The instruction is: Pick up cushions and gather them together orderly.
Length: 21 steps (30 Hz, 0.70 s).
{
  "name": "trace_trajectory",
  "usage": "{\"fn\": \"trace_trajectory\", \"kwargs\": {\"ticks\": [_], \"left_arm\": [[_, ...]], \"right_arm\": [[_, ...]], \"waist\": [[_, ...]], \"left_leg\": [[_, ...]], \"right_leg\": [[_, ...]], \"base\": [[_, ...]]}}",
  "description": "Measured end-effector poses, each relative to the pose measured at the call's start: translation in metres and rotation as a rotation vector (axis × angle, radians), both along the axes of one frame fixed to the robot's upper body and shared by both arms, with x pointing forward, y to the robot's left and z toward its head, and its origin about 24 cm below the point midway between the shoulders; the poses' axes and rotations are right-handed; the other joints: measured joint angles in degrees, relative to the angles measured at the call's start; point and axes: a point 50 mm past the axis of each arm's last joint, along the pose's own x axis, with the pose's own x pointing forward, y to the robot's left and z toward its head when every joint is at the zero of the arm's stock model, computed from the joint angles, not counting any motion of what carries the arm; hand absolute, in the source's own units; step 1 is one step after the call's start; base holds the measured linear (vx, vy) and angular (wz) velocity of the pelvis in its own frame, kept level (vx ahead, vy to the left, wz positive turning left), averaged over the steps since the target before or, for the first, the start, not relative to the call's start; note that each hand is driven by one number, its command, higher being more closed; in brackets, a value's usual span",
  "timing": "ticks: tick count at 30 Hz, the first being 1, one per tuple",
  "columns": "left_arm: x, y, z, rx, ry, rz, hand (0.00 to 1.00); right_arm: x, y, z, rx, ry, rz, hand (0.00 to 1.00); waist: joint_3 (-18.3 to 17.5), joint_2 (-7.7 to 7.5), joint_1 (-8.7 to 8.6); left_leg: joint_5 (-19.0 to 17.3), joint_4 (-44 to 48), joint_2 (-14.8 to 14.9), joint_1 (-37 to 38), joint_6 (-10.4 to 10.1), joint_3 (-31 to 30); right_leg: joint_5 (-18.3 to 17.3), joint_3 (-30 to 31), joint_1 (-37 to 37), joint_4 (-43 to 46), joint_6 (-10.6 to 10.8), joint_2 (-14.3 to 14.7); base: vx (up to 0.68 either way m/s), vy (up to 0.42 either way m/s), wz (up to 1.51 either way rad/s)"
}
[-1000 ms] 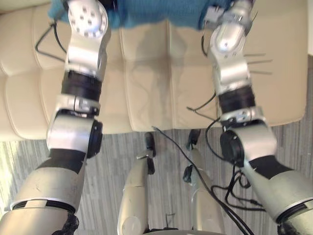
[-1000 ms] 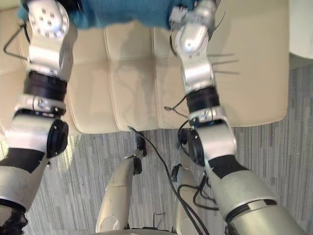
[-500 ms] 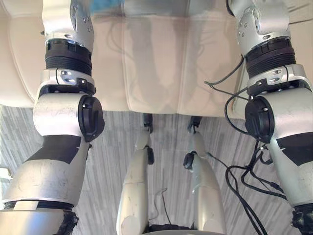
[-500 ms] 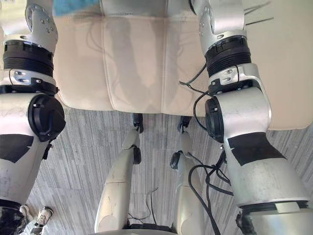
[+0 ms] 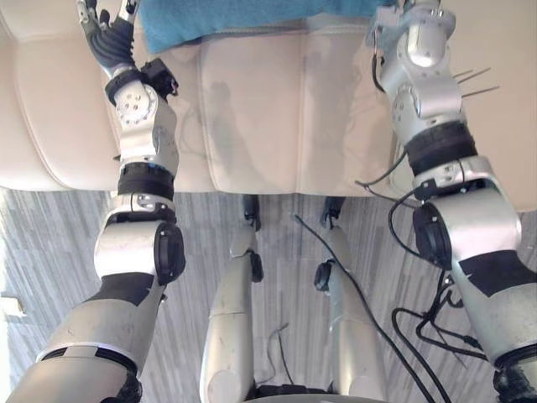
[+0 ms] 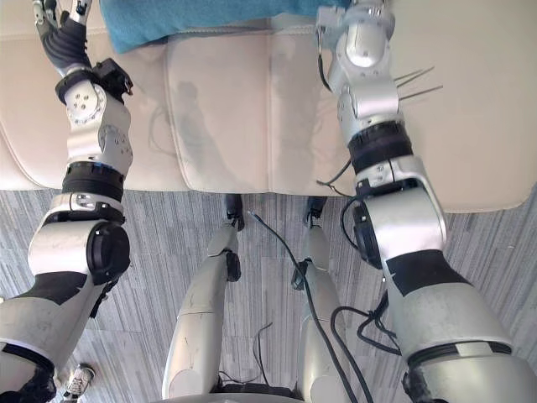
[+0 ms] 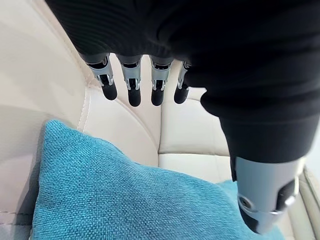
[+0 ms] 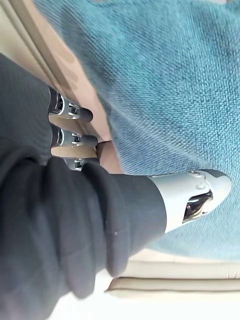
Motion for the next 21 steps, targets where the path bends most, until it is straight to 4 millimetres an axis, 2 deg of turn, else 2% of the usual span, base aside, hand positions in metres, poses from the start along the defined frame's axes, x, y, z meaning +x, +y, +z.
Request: {"fn": "trace_trajectory", "kwargs": {"ticks": [2,3,4,5,6,8,9,11,12,13,14,15,16,18,19,21], "left_arm": [[-0.022,0.007,-0.020,0.090,-0.031,0.011,0.00],[-0.026,0.007,-0.029,0.110,-0.022,0.006,0.00],[-0.036,0.005,-0.051,0.147,0.013,-0.016,0.00],[-0.041,0.003,-0.061,0.164,0.030,-0.033,0.00],[-0.056,-0.005,-0.100,0.194,0.115,-0.097,0.00],[-0.067,-0.012,-0.132,0.185,0.203,-0.142,0.00],[-0.083,-0.027,-0.178,0.155,0.342,-0.221,0.00],[-0.097,-0.037,-0.208,0.131,0.443,-0.271,0.00],[-0.110,-0.044,-0.237,0.098,0.552,-0.307,0.00],[-0.120,-0.048,-0.259,0.088,0.642,-0.324,0.00],[-0.138,-0.051,-0.295,0.079,0.811,-0.339,0.00],[-0.147,-0.051,-0.309,0.074,0.880,-0.342,0.00],[-0.163,-0.049,-0.332,0.073,1.000,-0.342,0.00],[-0.182,-0.046,-0.356,0.074,1.142,-0.350,0.00],[-0.201,-0.040,-0.373,0.054,1.250,-0.333,0.00],[-0.218,-0.034,-0.386,0.049,1.341,-0.330,0.00]], "right_arm": [[-0.024,-0.017,-0.026,-0.055,-0.057,-0.049,0.00],[-0.028,-0.020,-0.037,-0.071,-0.050,-0.059,0.00],[-0.037,-0.024,-0.063,-0.097,-0.012,-0.074,0.00],[-0.041,-0.026,-0.078,-0.112,0.015,-0.078,0.00],[-0.054,-0.028,-0.126,-0.166,0.137,-0.066,0.00],[-0.062,-0.025,-0.163,-0.186,0.253,-0.045,0.00],[-0.078,-0.022,-0.213,-0.152,0.422,-0.008,0.00],[-0.092,-0.020,-0.247,-0.122,0.541,0.008,0.00],[-0.108,-0.020,-0.281,-0.111,0.675,0.010,0.00],[-0.119,-0.020,-0.305,-0.104,0.774,0.016,0.00],[-0.140,-0.025,-0.343,-0.109,0.945,0.004,0.00],[-0.150,-0.029,-0.358,-0.106,1.015,-0.004,0.00],[-0.167,-0.035,-0.384,-0.112,1.147,-0.023,0.00],[-0.186,-0.044,-0.409,-0.095,1.280,-0.045,0.00],[-0.207,-0.052,-0.428,-0.076,1.396,-0.064,0.00],[-0.221,-0.061,-0.440,-0.096,1.487,-0.080,0.00]], "waist": [[-0.02,-0.03,0.04],[-0.02,-0.03,0.10],[-0.06,-0.10,0.14],[-0.08,-0.15,0.14],[-1.14,-0.75,0.43],[-3.28,-1.36,0.53],[-4.38,-1.69,0.56],[-5.73,-1.99,0.44],[-6.92,-2.22,0.42],[-8.12,-2.28,0.33],[-11.34,-2.29,0.19],[-12.27,-2.22,-0.03],[-13.84,-2.27,-0.99],[-15.50,-2.37,-1.49],[-16.64,-2.67,-1.97],[-17.25,-2.60,-2.74]], "left_leg": [[-0.21,-0.30,0.37,3.10,-0.29,0.02],[-0.37,-0.31,0.45,4.17,-0.49,0.03],[-0.65,-0.27,0.61,6.60,-0.80,0.04],[-0.97,-0.28,0.69,7.93,-0.92,0.08],[-2.04,-0.22,1.03,11.33,-1.18,0.37],[-2.93,-0.22,1.05,12.60,-1.22,0.80],[-3.95,-0.19,1.11,15.89,-1.49,0.89],[-5.00,0.05,1.23,17.85,-1.71,1.10],[-5.87,0.08,1.30,20.50,-1.65,1.50],[-6.54,0.08,1.31,22.57,-1.75,1.85],[-7.46,-0.15,1.29,25.58,-1.67,2.74],[-7.89,-0.26,1.25,26.98,-1.66,2.97],[-8.68,-0.35,1.19,29.63,-1.60,3.33],[-9.74,-0.80,1.07,32.52,-1.70,4.03],[-10.19,-1.59,0.72,34.98,-1.61,4.77],[-10.31,-2.49,0.10,37.17,-1.49,5.24]], "right_leg": [[-0.76,0.04,3.15,-0.39,-0.27,0.49],[-0.88,0.04,4.17,-0.39,-0.43,0.59],[-1.32,0.04,6.68,-0.39,-0.96,0.81],[-1.61,0.05,7.95,-0.39,-1.31,0.94],[-2.52,0.21,11.14,-0.32,-1.98,1.28],[-3.14,0.65,12.13,-0.31,-1.99,1.51],[-3.89,0.78,15.29,-0.30,-2.15,1.72],[-4.59,1.09,17.08,-0.17,-2.26,1.88],[-5.48,1.37,19.44,-0.08,-2.37,1.97],[-6.04,1.79,21.17,0.02,-2.25,1.99],[-7.15,2.63,23.16,0.79,-1.63,1.94],[-7.71,2.78,24.28,1.06,-1.36,1.89],[-8.55,3.10,26.53,1.51,-1.17,1.80],[-9.35,3.86,28.79,1.81,-0.85,1.62],[-9.65,4.59,30.41,1.74,-0.48,1.27],[-9.96,5.04,31.94,1.71,-0.05,0.92]], "base": [[-0.06,-0.072,-0.04],[-0.04,-0.069,-0.03],[-0.02,-0.050,-0.02],[0.01,-0.063,-0.07],[0.02,-0.037,-0.09],[0.06,-0.024,-0.13],[0.09,-0.015,-0.12],[0.07,-0.003,-0.14],[0.07,0.005,-0.19],[0.12,0.019,-0.31],[0.11,0.021,-0.26],[0.14,0.034,-0.24],[0.10,0.028,-0.11],[0.09,0.046,-0.19],[0.08,0.050,-0.22],[0.05,0.043,-0.15]]}}
